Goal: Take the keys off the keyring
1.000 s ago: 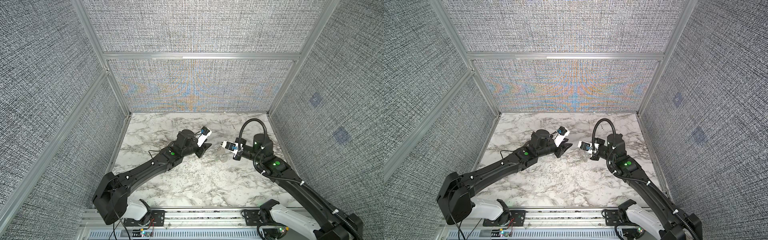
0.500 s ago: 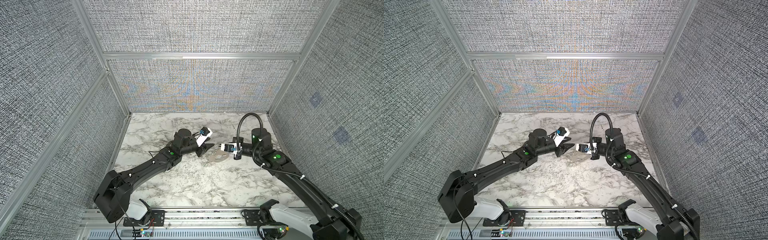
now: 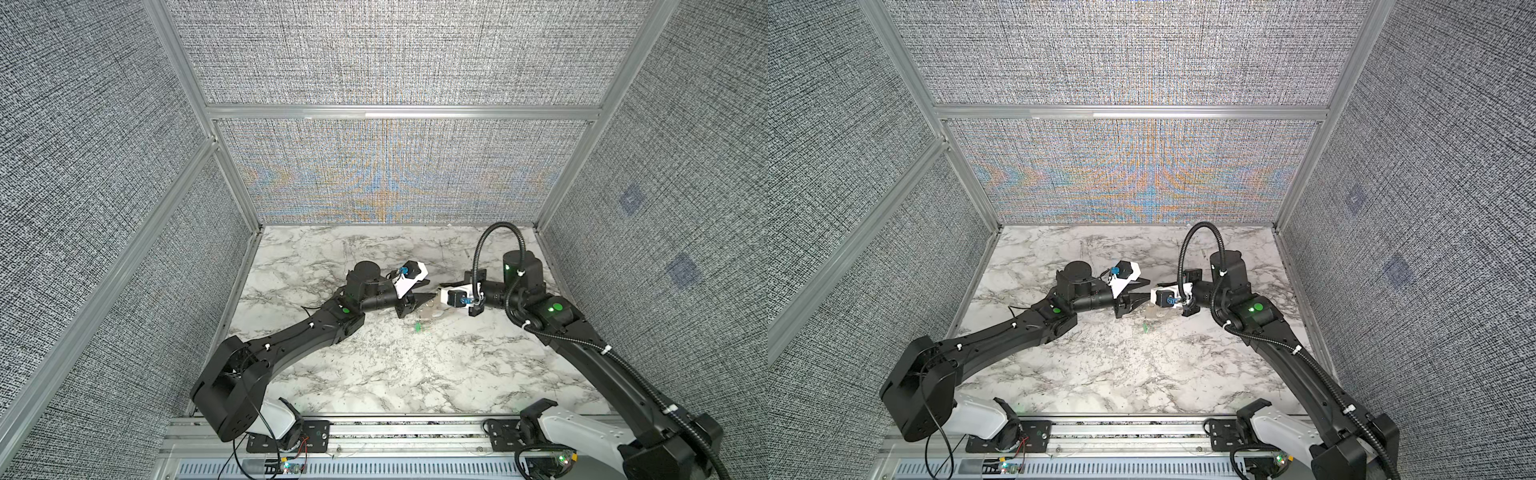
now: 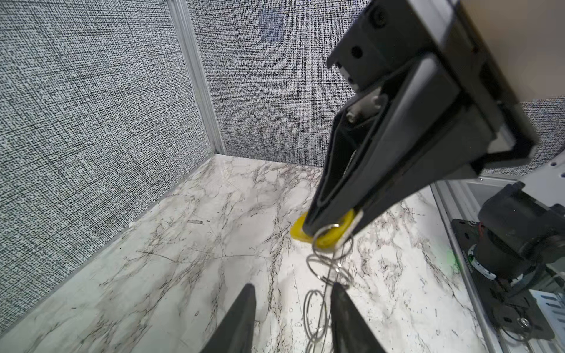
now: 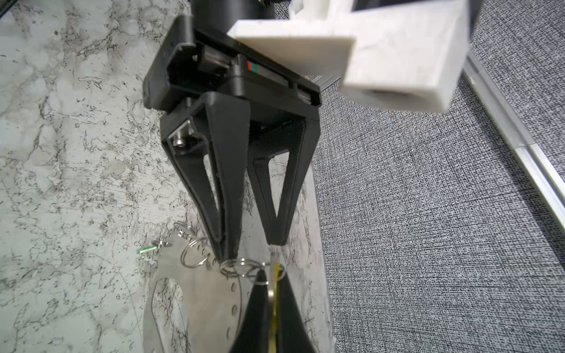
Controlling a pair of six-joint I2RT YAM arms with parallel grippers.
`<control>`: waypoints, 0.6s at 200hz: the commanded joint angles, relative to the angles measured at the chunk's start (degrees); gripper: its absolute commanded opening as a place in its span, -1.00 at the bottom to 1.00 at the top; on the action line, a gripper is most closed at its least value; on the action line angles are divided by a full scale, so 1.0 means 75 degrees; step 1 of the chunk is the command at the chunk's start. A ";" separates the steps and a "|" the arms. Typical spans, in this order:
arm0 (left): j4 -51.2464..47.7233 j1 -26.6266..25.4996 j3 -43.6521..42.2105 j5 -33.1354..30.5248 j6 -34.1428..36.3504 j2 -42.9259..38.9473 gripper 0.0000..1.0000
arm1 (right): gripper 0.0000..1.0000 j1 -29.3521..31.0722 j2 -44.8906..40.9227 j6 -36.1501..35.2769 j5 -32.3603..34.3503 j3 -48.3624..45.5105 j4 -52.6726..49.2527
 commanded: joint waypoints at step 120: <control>0.0476 0.0003 0.0167 0.0084 0.0167 0.0183 -0.18 | -1.00 0.0095 -0.0002 -0.0679 -0.0118 -0.0013 0.0193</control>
